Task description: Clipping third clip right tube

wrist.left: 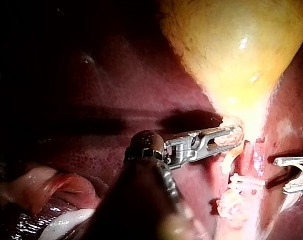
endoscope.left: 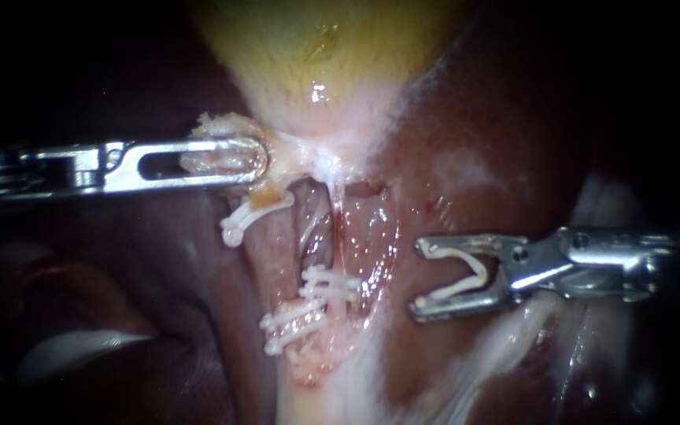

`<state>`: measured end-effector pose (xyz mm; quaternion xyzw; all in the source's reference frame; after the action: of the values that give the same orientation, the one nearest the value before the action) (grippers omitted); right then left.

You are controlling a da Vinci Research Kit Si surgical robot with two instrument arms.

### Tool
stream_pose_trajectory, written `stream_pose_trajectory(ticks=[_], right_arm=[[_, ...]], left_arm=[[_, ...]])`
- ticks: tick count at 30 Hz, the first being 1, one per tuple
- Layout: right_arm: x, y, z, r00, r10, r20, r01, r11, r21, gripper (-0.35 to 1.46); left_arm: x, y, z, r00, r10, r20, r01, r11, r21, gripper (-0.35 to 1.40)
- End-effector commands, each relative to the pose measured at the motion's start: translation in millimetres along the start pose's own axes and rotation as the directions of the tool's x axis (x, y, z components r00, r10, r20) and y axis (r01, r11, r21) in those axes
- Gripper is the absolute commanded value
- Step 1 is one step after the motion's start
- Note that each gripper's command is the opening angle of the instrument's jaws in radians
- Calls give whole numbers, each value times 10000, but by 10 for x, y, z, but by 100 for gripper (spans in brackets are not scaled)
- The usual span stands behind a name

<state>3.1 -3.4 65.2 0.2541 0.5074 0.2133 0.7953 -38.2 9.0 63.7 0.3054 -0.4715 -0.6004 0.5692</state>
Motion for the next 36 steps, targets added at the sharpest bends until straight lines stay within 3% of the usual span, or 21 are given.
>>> stream_pose_trajectory(ticks=[1,9,15,36], right_arm=[[2,3,3,9999,96,-31,-96,10000,-2,50],[15,24,31,9918,1178,-500,-1176,9930,60,50],[23,32,50,9801,1814,-810,-1798,9834,258,50],[36,34,80,9479,2731,-1642,-2487,9562,1546,50]], left_arm=[[0,0,0,10000,1,-15,-1,10000,12,-33],[1,-2,1,10000,0,-25,0,10000,25,-33],[2,-2,1,10000,4,-42,-4,10000,47,-33],[3,-1,1,10000,8,-40,-8,10000,46,-33]])
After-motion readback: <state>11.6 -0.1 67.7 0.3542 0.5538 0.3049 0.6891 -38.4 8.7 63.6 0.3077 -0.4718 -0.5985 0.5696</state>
